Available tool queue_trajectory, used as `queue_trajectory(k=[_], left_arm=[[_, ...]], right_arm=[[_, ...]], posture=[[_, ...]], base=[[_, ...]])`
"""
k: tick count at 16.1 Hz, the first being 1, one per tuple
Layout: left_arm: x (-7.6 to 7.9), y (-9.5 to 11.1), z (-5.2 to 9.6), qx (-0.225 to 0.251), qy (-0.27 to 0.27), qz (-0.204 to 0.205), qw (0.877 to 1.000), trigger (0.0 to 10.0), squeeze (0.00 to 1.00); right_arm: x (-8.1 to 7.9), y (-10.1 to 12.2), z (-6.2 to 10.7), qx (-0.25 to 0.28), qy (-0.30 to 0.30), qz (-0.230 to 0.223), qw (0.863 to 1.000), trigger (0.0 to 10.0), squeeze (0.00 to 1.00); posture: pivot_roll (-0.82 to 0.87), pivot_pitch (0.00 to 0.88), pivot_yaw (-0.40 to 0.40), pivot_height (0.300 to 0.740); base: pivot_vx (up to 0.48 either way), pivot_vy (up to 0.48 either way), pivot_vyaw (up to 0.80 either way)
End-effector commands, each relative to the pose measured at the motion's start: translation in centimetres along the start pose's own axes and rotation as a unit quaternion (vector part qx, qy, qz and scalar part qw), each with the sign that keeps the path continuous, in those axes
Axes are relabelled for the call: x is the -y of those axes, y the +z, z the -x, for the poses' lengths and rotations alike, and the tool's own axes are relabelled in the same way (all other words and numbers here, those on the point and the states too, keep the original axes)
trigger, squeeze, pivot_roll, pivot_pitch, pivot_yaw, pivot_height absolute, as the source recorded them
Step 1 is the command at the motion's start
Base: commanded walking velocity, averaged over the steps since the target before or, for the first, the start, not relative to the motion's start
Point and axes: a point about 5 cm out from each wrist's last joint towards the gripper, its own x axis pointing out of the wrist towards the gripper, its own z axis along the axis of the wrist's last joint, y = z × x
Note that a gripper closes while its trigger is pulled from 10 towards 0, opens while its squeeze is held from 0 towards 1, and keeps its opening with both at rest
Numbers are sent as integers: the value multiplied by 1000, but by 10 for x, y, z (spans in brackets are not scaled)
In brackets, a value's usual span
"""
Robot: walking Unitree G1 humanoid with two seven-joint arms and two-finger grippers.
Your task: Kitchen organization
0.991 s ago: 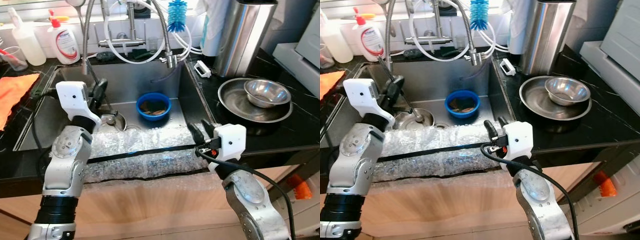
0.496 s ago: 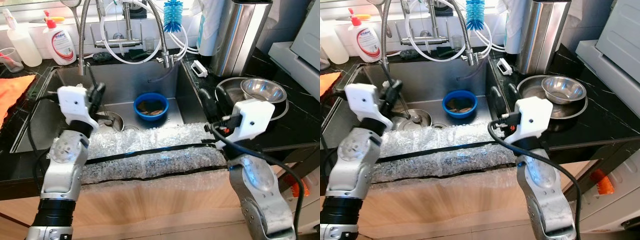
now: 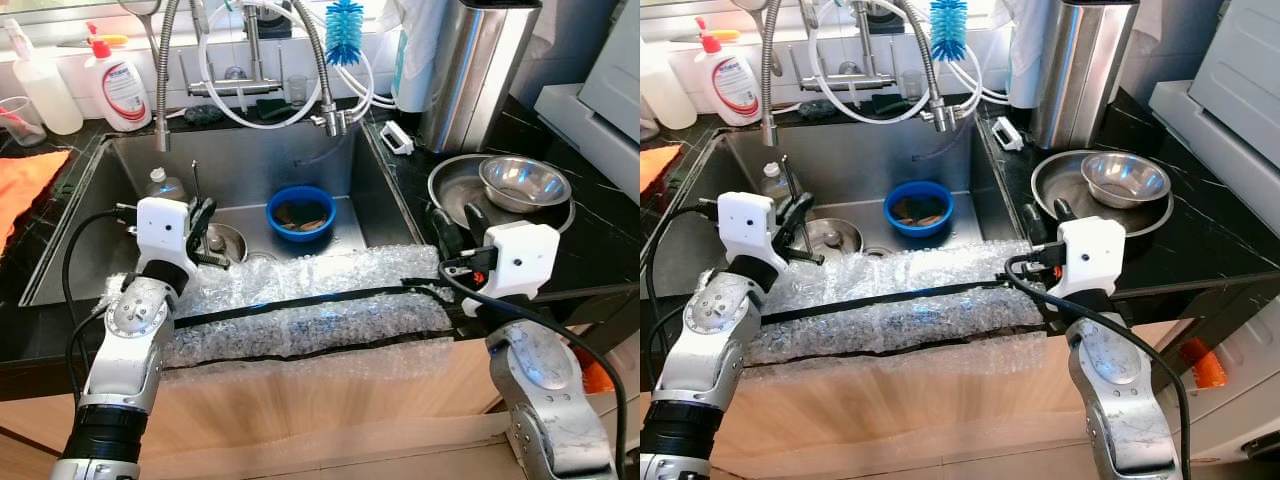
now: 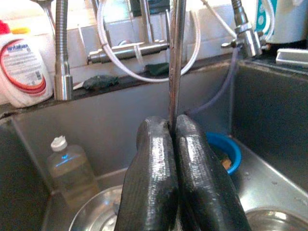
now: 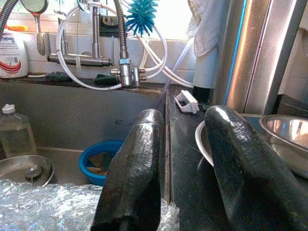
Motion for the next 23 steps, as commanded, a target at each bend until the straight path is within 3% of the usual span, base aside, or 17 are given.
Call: queue_trajectory(k=[1,4,8,9,13,21,23], left_arm=[[0,-8,4,-25,-12,-11,1000,10000,0],[-8,-8,14,-24,-22,-58,998,10000,0],[-11,-2,15,-17,-16,-36,999,10000,0],[-9,-5,14,-26,-19,-26,999,10000,988],[-1,-5,11,-29,-30,-3,999,10000,1000],[-2,-3,9,-26,-26,9,999,10000,1000],[-6,6,6,-3,-11,5,1000,10000,1000]], right_arm=[[-1,-2,0,0,5,4,1000,10000,0],[2,-4,2,-5,1,5,1000,10000,0],[1,-9,2,-8,3,4,1000,10000,0],[-2,-10,1,-8,8,0,1000,10000,0],[-3,-11,1,-11,9,0,1000,10000,0],[-10,-10,-4,-7,15,-9,1000,10000,0],[-9,-7,-6,-2,13,-9,1000,10000,0]], posture=[[-107,14,28,740],[-110,9,30,740],[-98,2,26,740],[-100,6,23,740],[-100,25,17,740],[-100,48,22,740],[-104,52,21,740]], base=[[0,0,0],[0,0,0],[0,0,0],[0,0,0],[0,0,0],[0,0,0],[0,0,0]])
